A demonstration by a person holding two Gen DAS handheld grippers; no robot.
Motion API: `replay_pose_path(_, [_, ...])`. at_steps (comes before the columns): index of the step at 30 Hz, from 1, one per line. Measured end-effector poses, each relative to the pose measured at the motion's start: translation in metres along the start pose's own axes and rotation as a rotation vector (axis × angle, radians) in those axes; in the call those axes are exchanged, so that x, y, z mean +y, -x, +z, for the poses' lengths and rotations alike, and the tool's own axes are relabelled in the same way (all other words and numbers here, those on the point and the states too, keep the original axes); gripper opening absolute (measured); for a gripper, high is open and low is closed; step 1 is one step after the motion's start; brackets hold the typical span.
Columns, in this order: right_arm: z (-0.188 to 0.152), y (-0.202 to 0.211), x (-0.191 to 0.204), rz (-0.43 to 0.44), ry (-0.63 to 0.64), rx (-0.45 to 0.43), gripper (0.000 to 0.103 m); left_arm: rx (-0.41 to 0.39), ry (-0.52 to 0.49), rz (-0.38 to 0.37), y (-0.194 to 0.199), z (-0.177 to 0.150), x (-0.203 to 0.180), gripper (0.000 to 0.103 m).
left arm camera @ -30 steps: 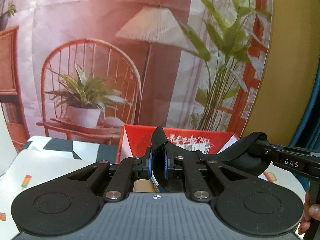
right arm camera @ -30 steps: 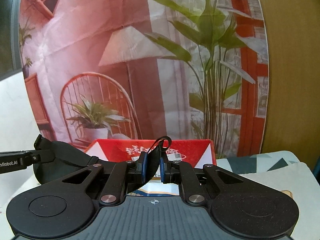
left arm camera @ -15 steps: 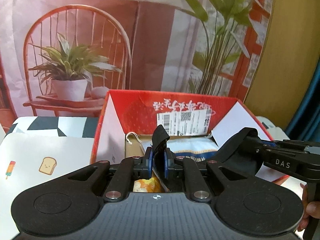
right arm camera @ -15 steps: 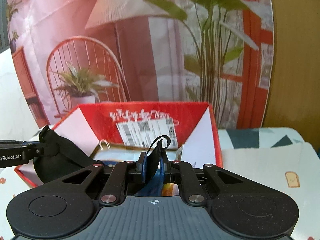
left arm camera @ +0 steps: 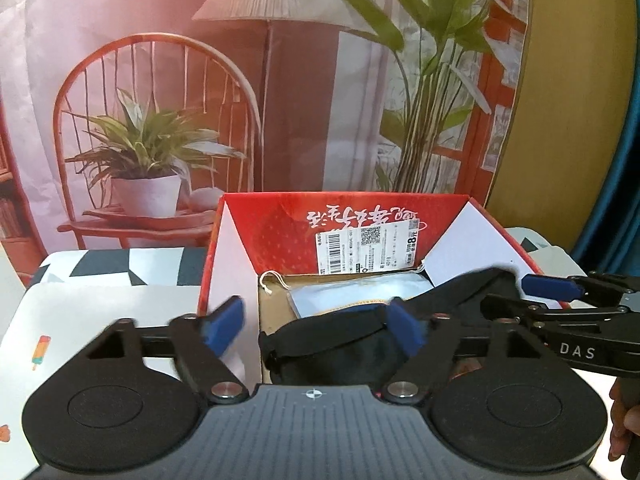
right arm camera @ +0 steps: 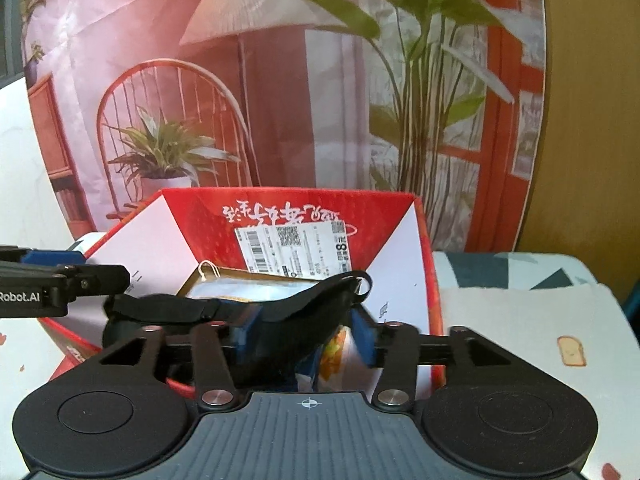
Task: Organize soft objects
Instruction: 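Lower the black fabric into the red box and open both grippers, then move both grippers down to the green tasselled pouch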
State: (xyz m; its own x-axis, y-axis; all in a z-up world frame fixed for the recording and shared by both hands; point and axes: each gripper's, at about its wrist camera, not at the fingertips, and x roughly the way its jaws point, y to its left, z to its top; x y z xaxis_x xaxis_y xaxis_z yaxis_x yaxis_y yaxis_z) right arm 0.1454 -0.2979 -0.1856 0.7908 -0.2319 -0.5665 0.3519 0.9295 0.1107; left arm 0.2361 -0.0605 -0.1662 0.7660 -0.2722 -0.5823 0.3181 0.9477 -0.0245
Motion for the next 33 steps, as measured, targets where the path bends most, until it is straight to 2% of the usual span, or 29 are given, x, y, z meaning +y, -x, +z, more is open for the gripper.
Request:
replay_pose_path(2, [0.000, 0.008, 0.001, -0.001, 0.007, -0.009, 0.063, -0.012, -0.006, 0.014, 0.008, -0.001, -0.001, 0.098])
replay_pose_path(5, [-0.002, 0.020, 0.003, 0.006, 0.011, -0.023, 0.073, -0.006, -0.009, 0.021, 0.019, -0.002, -0.001, 0.102])
replay_pose_path(7, [-0.004, 0.027, 0.004, 0.015, 0.009, -0.027, 0.088, 0.004, -0.006, 0.022, 0.026, -0.004, -0.001, 0.103])
replay_pose_path(9, [-0.008, 0.034, 0.007, 0.024, 0.012, -0.037, 0.095, 0.004, -0.008, 0.028, 0.033, -0.008, 0.000, 0.103])
replay_pose_path(16, [-0.025, 0.054, 0.019, 0.048, 0.018, -0.047, 0.103, 0.002, 0.016, 0.037, 0.055, -0.026, 0.005, 0.103])
replay_pose_path(22, [-0.040, 0.068, 0.025, 0.075, -0.019, -0.047, 0.103, -0.003, 0.030, 0.041, 0.075, -0.047, 0.009, 0.103])
replay_pose_path(33, [-0.081, 0.092, 0.027, 0.066, -0.102, -0.055, 0.103, 0.000, 0.057, 0.035, 0.101, -0.088, 0.012, 0.103])
